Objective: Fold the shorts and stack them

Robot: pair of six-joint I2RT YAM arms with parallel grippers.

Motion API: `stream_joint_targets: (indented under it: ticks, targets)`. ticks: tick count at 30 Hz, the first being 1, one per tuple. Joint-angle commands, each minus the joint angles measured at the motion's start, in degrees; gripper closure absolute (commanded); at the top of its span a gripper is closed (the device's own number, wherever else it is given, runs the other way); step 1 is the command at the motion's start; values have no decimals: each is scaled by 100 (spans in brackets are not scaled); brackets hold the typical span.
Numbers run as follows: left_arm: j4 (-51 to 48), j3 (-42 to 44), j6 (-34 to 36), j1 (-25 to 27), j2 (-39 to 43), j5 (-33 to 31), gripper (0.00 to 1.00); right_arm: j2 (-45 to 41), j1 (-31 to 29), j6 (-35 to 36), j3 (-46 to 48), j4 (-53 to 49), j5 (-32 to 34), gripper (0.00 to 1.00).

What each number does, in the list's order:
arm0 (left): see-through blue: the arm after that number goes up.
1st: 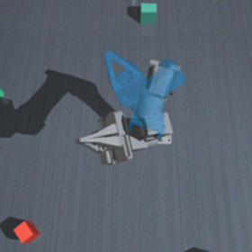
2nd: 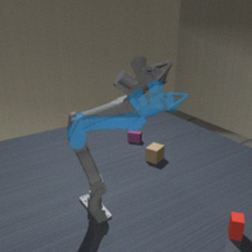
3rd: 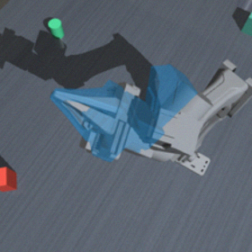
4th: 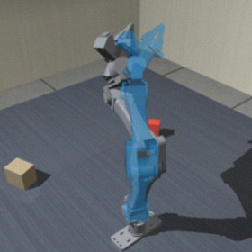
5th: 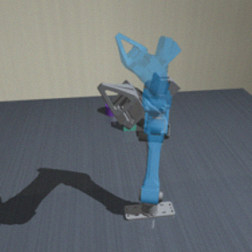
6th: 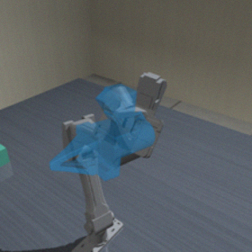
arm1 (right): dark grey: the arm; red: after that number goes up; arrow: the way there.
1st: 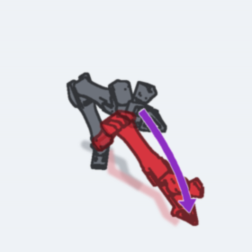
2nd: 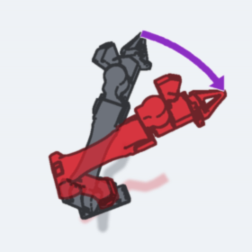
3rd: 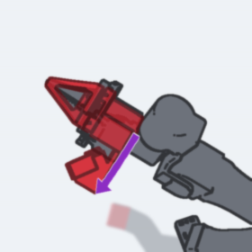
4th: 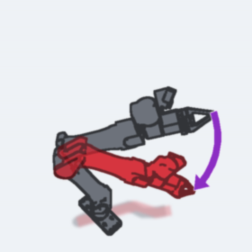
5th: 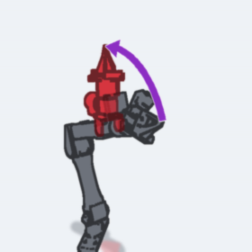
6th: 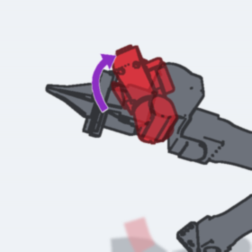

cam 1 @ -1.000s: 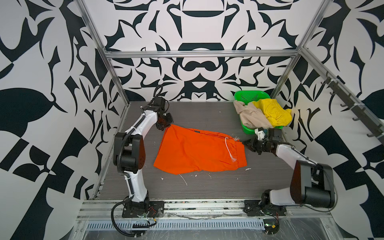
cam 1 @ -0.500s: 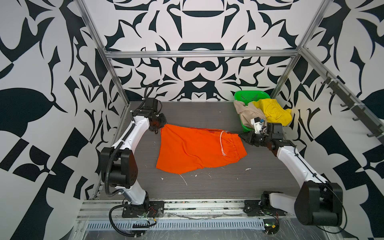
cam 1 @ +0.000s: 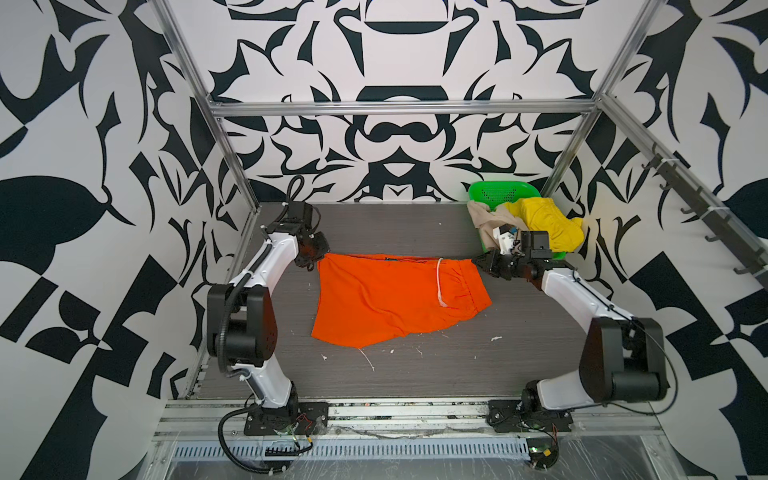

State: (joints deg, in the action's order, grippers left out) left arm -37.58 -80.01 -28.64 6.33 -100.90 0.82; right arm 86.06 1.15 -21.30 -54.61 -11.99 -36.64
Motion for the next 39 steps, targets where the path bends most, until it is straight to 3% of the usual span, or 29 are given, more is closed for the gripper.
stream_joint_targets:
  ticks: [1,3,5,9,11,13,18,23,30,39]
  targets:
    - [119,-261,58,-34,-497,-73,100,361,-87,28,-404,180,239,100]
    - [126,-452,68,-31,-818,-82,97,599,-123,10,-541,162,452,100]
    - [127,-670,87,-26,-1093,-115,87,747,-162,-60,-643,153,664,94]
    - [50,-1090,104,-27,-1308,-180,61,745,-249,-65,-893,-15,941,65]
    - [-14,-1180,108,-26,-1190,-249,53,565,-309,51,-1047,-246,1142,55]
    - [-60,-1161,98,-13,-934,-296,48,295,-377,193,-1199,-522,1449,50]
    - [-129,-653,54,211,108,-381,46,-558,-671,514,-1387,-1117,2231,48]
    - [127,291,-227,274,743,-82,46,-652,-1429,420,-1277,-1052,2096,48]
    - [479,732,-538,358,346,791,48,606,-2566,-4,-1473,-502,1630,48]
    - [688,1182,-710,642,21,721,50,2544,-3137,-256,-2541,-116,1187,49]
